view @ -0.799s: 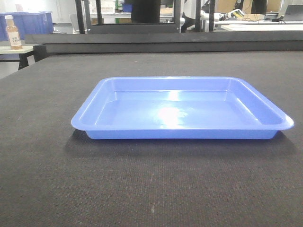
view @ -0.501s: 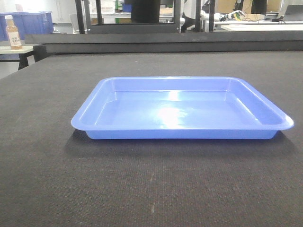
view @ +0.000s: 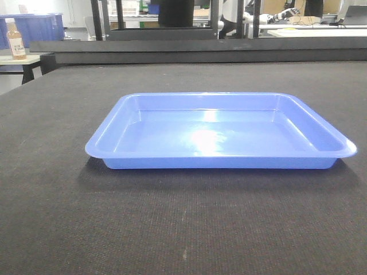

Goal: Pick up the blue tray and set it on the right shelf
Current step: 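Move both grippers toward the opposite short edges of the blue tray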

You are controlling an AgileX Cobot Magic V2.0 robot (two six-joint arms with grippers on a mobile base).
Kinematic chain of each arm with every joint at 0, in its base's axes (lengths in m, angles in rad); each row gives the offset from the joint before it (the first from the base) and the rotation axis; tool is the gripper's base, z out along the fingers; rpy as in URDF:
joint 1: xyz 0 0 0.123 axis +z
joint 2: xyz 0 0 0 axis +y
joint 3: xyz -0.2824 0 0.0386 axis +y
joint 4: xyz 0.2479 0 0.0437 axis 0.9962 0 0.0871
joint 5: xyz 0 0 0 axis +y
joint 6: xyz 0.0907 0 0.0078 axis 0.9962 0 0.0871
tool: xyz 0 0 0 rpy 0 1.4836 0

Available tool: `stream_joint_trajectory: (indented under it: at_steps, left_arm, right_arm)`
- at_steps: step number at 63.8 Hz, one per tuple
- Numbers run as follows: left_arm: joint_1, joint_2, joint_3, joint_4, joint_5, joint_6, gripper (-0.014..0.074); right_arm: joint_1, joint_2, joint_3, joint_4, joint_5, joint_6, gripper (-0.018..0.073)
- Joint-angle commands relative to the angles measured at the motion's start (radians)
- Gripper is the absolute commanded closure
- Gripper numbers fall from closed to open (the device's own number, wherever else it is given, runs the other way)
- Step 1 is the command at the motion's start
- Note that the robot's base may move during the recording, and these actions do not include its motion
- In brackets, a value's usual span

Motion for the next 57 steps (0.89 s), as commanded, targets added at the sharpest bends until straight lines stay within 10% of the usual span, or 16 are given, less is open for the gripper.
stream_joint_trajectory:
  at_steps: [1,11,26,37,49,57]
  left_arm:
    - [0.003,0.004,-0.031,0.005,-0.141,-0.005,0.0644]
    - [0.000,0.108,-0.285,0.124,-0.052,-0.005,0.0643]
    - [-0.093,0.408,-0.606,0.138,0.183,-0.003,0.0414]
    - [-0.206,0.643,-0.726,0.136,0.295,0.045,0.0147]
    - [-0.434,0.875,-0.921,0.080,0.467,0.220,0.0142]
    - [-0.552,1.036,-1.068,0.040,0.558,0.189,0.0142]
  right_arm:
    - [-0.006,-0.018,-0.086,0.007,-0.114,-0.002,0.0499]
    - [-0.005,0.071,-0.314,0.007,0.003,-0.002,0.0445]
    - [-0.005,0.371,-0.529,0.007,0.031,-0.002,-0.0015]
    - [0.033,0.570,-0.673,0.009,0.134,-0.002,-0.0035]
    - [0.199,0.803,-0.914,0.011,0.434,-0.002,-0.0035]
    - [0.276,0.987,-1.067,0.017,0.638,-0.002,-0.0035]
